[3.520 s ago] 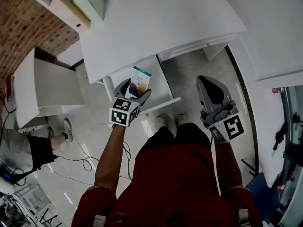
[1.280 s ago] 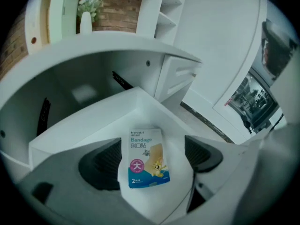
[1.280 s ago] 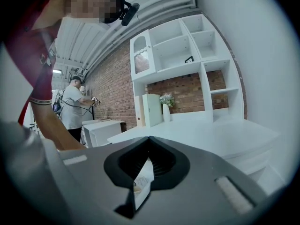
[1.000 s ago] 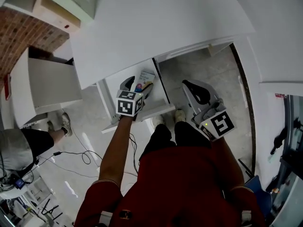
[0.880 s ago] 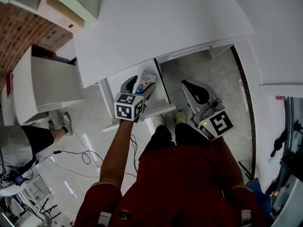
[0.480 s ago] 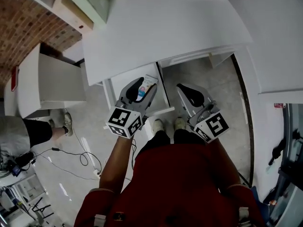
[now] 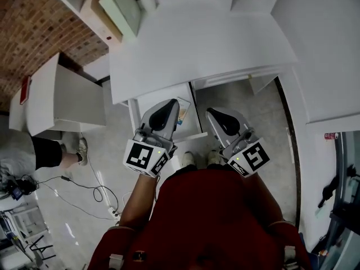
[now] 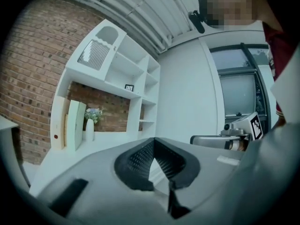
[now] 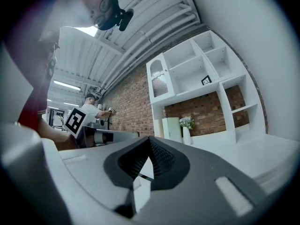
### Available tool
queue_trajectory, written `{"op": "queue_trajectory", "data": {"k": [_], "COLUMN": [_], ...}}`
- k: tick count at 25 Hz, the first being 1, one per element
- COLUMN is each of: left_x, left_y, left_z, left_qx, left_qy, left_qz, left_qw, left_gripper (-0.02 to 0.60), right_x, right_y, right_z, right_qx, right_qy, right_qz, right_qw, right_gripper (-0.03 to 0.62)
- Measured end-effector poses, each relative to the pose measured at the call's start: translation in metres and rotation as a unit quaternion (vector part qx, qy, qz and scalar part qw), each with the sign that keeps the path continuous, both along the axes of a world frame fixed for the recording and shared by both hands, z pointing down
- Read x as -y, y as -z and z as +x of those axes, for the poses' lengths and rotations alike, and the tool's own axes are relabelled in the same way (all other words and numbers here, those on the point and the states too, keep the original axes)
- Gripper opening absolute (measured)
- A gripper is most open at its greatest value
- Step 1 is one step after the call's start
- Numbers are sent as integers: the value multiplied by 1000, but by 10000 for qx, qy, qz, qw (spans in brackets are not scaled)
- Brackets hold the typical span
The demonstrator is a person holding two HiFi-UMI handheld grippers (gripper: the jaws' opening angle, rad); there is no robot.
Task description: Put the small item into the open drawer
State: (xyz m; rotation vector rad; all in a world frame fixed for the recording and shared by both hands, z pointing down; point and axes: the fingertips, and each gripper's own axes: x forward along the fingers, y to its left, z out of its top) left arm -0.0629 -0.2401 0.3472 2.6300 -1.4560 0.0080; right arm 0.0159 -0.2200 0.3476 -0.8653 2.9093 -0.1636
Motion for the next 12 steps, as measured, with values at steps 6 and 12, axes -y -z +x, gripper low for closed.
{"op": "queue_trajectory", "data": {"k": [6,12], "left_x": [-11,-15], "left_y": [34,46], "left_z": [8,20], "left_qx": [-75,-27], "left_qy": [-54,-219], "left_qz": [546,833], "left_qw": [9985,9963], "left_gripper": [2,2], "right_x": [-2,-2], "right_y": [19,26], "right_z": [2,10], "right_qx": [128,122], "right_qy": [14,-68], "right_qz": [210,342], "right_qw": [9997,9993], "right_gripper": [12,11]}}
